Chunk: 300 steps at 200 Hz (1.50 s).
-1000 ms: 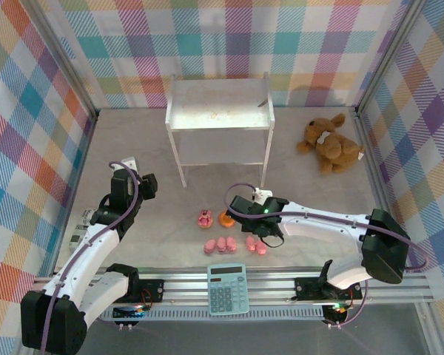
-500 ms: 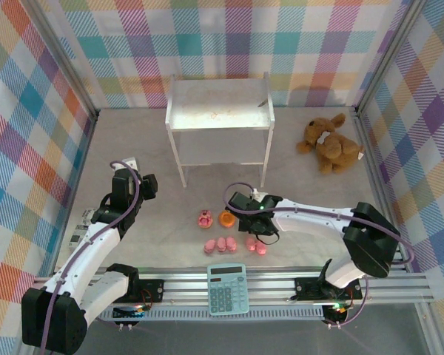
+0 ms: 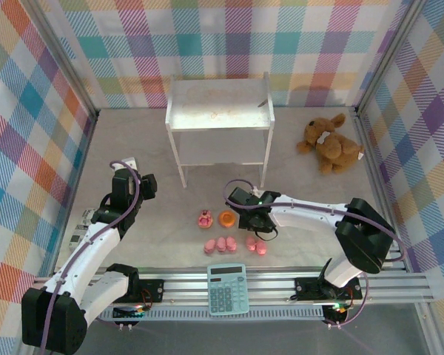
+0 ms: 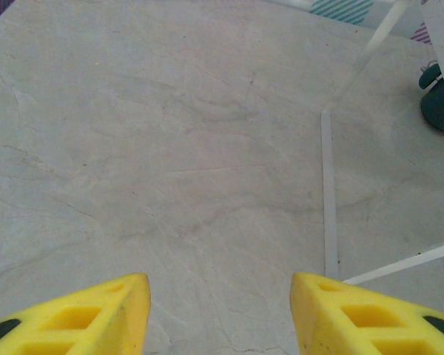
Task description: Place and organize the plastic toys onto the shelf
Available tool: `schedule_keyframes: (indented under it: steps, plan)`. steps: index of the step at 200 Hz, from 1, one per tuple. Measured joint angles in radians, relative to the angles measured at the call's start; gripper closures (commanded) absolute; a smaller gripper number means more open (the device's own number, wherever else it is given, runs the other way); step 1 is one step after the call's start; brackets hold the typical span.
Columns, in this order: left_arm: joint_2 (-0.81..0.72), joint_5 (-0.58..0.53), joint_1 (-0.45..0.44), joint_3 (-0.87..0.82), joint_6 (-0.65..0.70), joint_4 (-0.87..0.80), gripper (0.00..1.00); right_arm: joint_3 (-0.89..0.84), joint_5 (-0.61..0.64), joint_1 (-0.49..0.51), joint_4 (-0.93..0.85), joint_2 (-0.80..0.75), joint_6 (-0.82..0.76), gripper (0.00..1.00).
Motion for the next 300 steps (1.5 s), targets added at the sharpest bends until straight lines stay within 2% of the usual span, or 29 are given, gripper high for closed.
schedule_keyframes:
  steps: [119,181,196,215,300]
  plan:
    - [0.018,0.0,0.0,0.0,0.003,0.001,0.47,0.0,-0.024,-0.024,0.025,0.024,-0.037,0.57]
    - [0.031,0.0,0.0,0.0,0.003,0.003,0.48,0.0,-0.029,-0.029,0.025,0.023,-0.066,0.72]
    - [0.031,0.0,0.0,0.0,0.004,0.004,0.48,0.0,-0.032,-0.031,0.025,0.022,-0.07,0.8]
    - [0.033,0.0,0.0,0.0,0.004,0.005,0.47,-0.005,-0.035,-0.032,0.031,0.016,-0.078,0.85]
    - [0.038,0.0,0.0,0.0,0.004,0.008,0.48,-0.023,-0.048,-0.033,0.035,-0.013,-0.116,0.91]
